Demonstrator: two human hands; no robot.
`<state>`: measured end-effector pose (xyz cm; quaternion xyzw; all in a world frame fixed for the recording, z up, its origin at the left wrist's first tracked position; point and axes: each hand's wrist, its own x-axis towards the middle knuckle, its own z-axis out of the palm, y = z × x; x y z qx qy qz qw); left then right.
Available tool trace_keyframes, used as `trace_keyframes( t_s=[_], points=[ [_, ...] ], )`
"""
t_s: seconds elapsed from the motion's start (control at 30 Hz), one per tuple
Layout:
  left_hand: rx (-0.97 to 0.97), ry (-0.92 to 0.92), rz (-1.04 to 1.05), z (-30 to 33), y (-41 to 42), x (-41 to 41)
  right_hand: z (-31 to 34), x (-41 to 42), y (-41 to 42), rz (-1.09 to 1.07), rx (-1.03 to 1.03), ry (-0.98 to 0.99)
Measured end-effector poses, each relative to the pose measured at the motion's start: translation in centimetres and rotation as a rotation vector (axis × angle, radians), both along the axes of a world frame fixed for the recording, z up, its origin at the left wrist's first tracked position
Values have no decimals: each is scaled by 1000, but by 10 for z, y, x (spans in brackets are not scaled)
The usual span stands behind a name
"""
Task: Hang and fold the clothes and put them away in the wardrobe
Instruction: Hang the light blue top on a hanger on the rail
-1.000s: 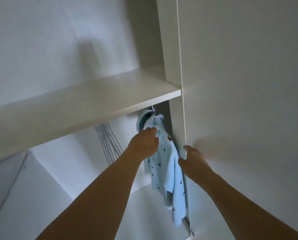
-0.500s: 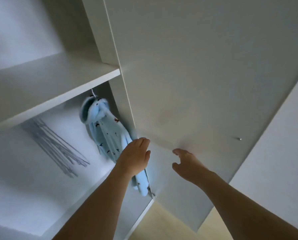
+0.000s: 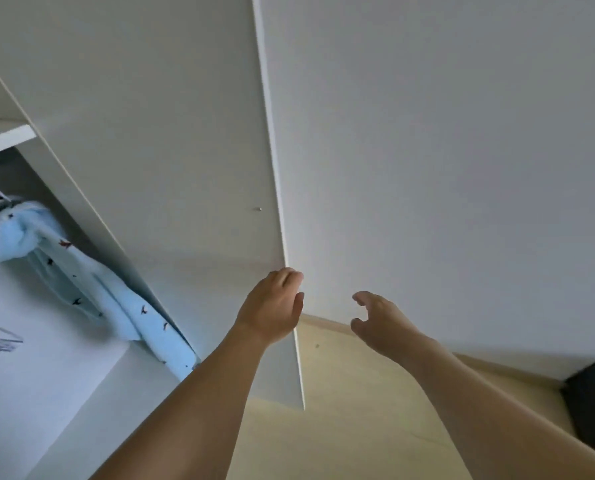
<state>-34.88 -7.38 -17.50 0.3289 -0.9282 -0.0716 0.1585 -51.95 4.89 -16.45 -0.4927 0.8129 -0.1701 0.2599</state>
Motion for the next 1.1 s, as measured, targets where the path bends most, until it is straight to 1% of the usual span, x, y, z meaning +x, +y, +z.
trace_keyframes(
  t_s=[0.13,0.33,0.53,0.67,0.77,0.93,1.03,1.1],
  points=[
    [18,13,-72,-8,71,-71,-4,-67,88,-82,13,35],
    [29,-22,-165,-5,164,-170,-1,-148,192,-203,32,18],
    [67,-145,-323,-33,241,-269,-14,-219,286,-355,33,-31],
    [87,-146,-402,-44,291,-334,-28,-268,354,-463,73,-22],
    [103,-185,-459,-55,344,-373,-33,-301,416,-537,79,-36],
    [109,-194,-479,-76,450,-440,-61,-362,534,-582,105,-49],
    [130,-216,-490,-95,508,-464,-81,-396,600,-579,146,-90],
    [167,-239,-460,-105,543,-474,-88,-414,639,-573,174,-114]
  ],
)
